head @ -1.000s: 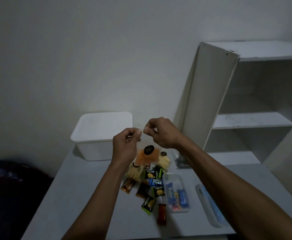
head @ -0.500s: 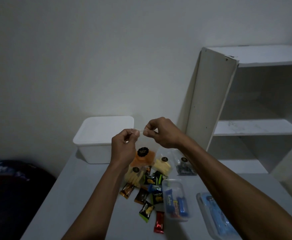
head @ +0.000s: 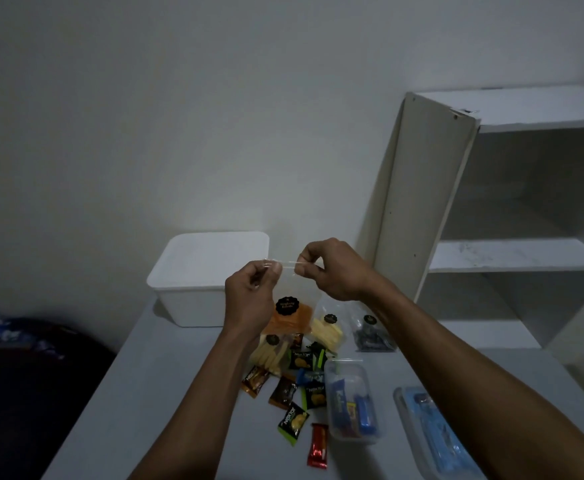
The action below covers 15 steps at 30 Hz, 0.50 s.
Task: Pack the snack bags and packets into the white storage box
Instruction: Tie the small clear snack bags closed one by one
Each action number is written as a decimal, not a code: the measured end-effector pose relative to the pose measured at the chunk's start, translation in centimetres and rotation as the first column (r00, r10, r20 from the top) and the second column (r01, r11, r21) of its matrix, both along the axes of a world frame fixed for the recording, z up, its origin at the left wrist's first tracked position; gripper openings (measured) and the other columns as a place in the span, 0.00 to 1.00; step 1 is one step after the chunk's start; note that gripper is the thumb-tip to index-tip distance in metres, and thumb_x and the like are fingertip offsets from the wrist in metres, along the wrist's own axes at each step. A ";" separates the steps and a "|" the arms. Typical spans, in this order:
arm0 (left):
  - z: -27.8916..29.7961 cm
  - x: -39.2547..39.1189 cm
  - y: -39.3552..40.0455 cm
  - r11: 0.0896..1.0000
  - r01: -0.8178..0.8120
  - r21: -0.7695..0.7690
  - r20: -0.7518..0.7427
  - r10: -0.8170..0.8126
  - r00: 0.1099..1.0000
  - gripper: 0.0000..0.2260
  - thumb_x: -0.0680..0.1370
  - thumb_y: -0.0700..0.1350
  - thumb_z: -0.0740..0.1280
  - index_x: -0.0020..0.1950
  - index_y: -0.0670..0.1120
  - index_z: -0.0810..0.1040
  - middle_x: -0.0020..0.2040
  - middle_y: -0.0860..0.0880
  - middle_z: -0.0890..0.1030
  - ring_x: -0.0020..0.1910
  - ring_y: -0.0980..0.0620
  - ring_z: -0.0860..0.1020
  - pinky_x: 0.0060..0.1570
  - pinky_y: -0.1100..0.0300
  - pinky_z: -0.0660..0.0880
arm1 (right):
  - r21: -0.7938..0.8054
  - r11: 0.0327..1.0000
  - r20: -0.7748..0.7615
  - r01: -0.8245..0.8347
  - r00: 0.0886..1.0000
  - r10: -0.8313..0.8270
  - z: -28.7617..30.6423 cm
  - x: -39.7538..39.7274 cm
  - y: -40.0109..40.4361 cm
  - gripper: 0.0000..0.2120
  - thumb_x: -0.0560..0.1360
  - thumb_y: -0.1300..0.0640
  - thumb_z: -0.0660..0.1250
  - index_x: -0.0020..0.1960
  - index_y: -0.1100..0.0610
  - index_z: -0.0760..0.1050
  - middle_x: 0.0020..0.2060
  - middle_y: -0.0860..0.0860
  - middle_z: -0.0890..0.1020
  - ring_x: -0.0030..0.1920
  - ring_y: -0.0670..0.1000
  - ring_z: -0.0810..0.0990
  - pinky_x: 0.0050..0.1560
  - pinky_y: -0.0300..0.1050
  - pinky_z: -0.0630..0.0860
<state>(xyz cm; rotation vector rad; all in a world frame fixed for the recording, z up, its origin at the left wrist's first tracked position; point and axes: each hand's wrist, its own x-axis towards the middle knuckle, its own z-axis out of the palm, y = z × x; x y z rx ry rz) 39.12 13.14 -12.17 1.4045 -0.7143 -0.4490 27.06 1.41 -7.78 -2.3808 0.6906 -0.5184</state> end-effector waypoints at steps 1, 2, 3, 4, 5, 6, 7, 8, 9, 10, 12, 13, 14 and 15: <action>0.0 0.0 0.0 1.000 0.013 0.000 -0.002 -0.013 1.000 0.02 0.77 0.45 0.70 0.45 0.50 0.82 0.42 0.49 0.83 0.44 0.54 0.79 0.47 0.59 0.76 | 0.006 1.000 0.016 -0.004 1.000 0.004 0.0 -0.1 0.0 0.04 0.78 0.53 0.68 0.45 0.51 0.79 0.45 0.47 0.82 0.47 0.46 0.79 0.48 0.45 0.76; 0.0 0.0 0.0 1.000 0.028 0.001 0.002 -0.028 1.000 0.02 0.77 0.44 0.71 0.45 0.49 0.82 0.42 0.49 0.83 0.43 0.55 0.79 0.47 0.59 0.76 | 0.010 1.000 0.027 -0.011 1.000 0.010 0.1 -0.1 0.0 0.04 0.78 0.52 0.69 0.45 0.51 0.79 0.45 0.47 0.83 0.47 0.45 0.79 0.48 0.43 0.75; 0.1 0.2 0.0 0.999 0.036 0.000 0.009 -0.036 0.999 0.02 0.77 0.44 0.71 0.45 0.49 0.83 0.42 0.49 0.83 0.43 0.55 0.79 0.48 0.59 0.76 | 0.010 1.000 0.030 -0.021 0.999 0.020 0.2 -0.2 -0.1 0.04 0.78 0.52 0.69 0.46 0.51 0.79 0.45 0.46 0.83 0.47 0.44 0.79 0.48 0.42 0.74; 0.0 0.3 -0.1 0.999 0.034 -0.004 0.012 -0.034 0.999 0.02 0.77 0.44 0.71 0.45 0.49 0.83 0.42 0.48 0.83 0.43 0.55 0.78 0.49 0.58 0.77 | 0.010 1.000 0.027 -0.027 0.999 0.026 0.3 -0.3 -0.2 0.04 0.78 0.52 0.69 0.46 0.52 0.80 0.45 0.46 0.83 0.48 0.44 0.79 0.49 0.42 0.74; 0.0 0.4 -0.2 1.000 0.023 -0.009 0.012 -0.023 1.000 0.02 0.77 0.44 0.71 0.44 0.50 0.83 0.43 0.47 0.83 0.44 0.54 0.79 0.50 0.56 0.77 | 0.012 1.000 0.026 -0.022 0.999 0.022 0.3 -0.3 -0.3 0.05 0.78 0.51 0.69 0.46 0.52 0.80 0.45 0.46 0.83 0.48 0.44 0.79 0.49 0.42 0.74; 0.0 0.5 -0.3 1.000 0.011 -0.012 0.007 -0.011 1.000 0.03 0.76 0.44 0.71 0.44 0.50 0.83 0.43 0.47 0.83 0.45 0.54 0.79 0.51 0.55 0.77 | 0.020 1.000 0.032 -0.008 0.999 0.008 0.3 -0.4 -0.3 0.05 0.78 0.51 0.69 0.46 0.52 0.80 0.46 0.46 0.83 0.48 0.45 0.79 0.50 0.43 0.74; 0.0 0.3 -0.4 1.000 0.003 -0.010 -0.002 -0.003 1.000 0.03 0.76 0.43 0.71 0.44 0.50 0.83 0.43 0.48 0.83 0.45 0.54 0.79 0.51 0.55 0.77 | 0.030 1.000 0.046 0.009 0.999 -0.011 0.1 -0.4 -0.3 0.06 0.78 0.52 0.69 0.46 0.53 0.80 0.45 0.46 0.83 0.49 0.45 0.79 0.50 0.44 0.74; 0.0 0.2 -0.5 1.000 -0.005 -0.005 -0.013 0.005 1.000 0.03 0.76 0.43 0.71 0.44 0.50 0.83 0.43 0.48 0.83 0.44 0.54 0.79 0.51 0.56 0.77 | 0.039 0.999 0.057 0.024 0.998 -0.026 -0.2 -0.3 -0.3 0.06 0.78 0.52 0.68 0.45 0.53 0.80 0.45 0.46 0.83 0.49 0.45 0.79 0.50 0.45 0.74; -0.1 0.1 -0.6 1.000 -0.011 -0.001 -0.025 0.011 1.000 0.03 0.76 0.42 0.71 0.44 0.50 0.83 0.43 0.49 0.83 0.44 0.55 0.79 0.51 0.57 0.77 | 0.048 0.998 0.065 0.034 0.997 -0.037 -0.5 -0.3 -0.3 0.06 0.78 0.52 0.68 0.45 0.53 0.80 0.45 0.46 0.84 0.49 0.45 0.80 0.50 0.45 0.74; -0.2 0.1 -0.7 1.000 -0.013 0.002 -0.038 0.014 0.999 0.03 0.76 0.42 0.71 0.44 0.49 0.83 0.42 0.50 0.83 0.43 0.56 0.79 0.50 0.57 0.77 | 0.061 0.997 0.074 0.039 0.996 -0.043 -0.8 -0.4 -0.2 0.06 0.78 0.52 0.69 0.45 0.53 0.81 0.45 0.46 0.84 0.49 0.45 0.80 0.51 0.45 0.75; -0.1 0.2 -0.7 1.000 -0.013 0.003 -0.067 0.013 0.998 0.03 0.76 0.41 0.71 0.44 0.48 0.82 0.41 0.50 0.82 0.41 0.57 0.78 0.48 0.59 0.76 | 0.110 0.993 0.092 0.046 0.994 -0.056 -1.1 -0.7 -0.4 0.07 0.77 0.51 0.69 0.45 0.53 0.81 0.43 0.45 0.83 0.49 0.45 0.80 0.51 0.46 0.75; -0.1 0.3 -0.8 1.000 -0.012 0.002 -0.081 0.012 0.997 0.03 0.76 0.41 0.71 0.44 0.47 0.82 0.40 0.51 0.82 0.41 0.58 0.78 0.47 0.60 0.76 | 0.130 0.990 0.097 0.052 0.993 -0.065 -1.1 -0.8 -0.5 0.07 0.77 0.51 0.69 0.44 0.54 0.81 0.42 0.44 0.83 0.48 0.44 0.80 0.50 0.45 0.75; -0.1 0.3 -0.8 1.000 -0.010 0.003 -0.089 0.010 0.996 0.03 0.76 0.41 0.71 0.43 0.47 0.82 0.40 0.51 0.82 0.40 0.58 0.78 0.46 0.61 0.75 | 0.139 0.989 0.098 0.060 0.992 -0.074 -1.1 -0.9 -0.7 0.08 0.77 0.51 0.69 0.44 0.54 0.81 0.41 0.43 0.82 0.46 0.42 0.79 0.48 0.44 0.74; -0.1 0.3 -1.0 1.000 -0.008 0.004 -0.089 0.008 0.996 0.03 0.76 0.41 0.71 0.43 0.47 0.82 0.40 0.51 0.81 0.40 0.58 0.78 0.46 0.61 0.75 | 0.140 0.988 0.097 0.070 0.992 -0.084 -1.1 -0.9 -0.8 0.08 0.78 0.51 0.69 0.44 0.54 0.80 0.40 0.42 0.81 0.43 0.40 0.78 0.46 0.43 0.73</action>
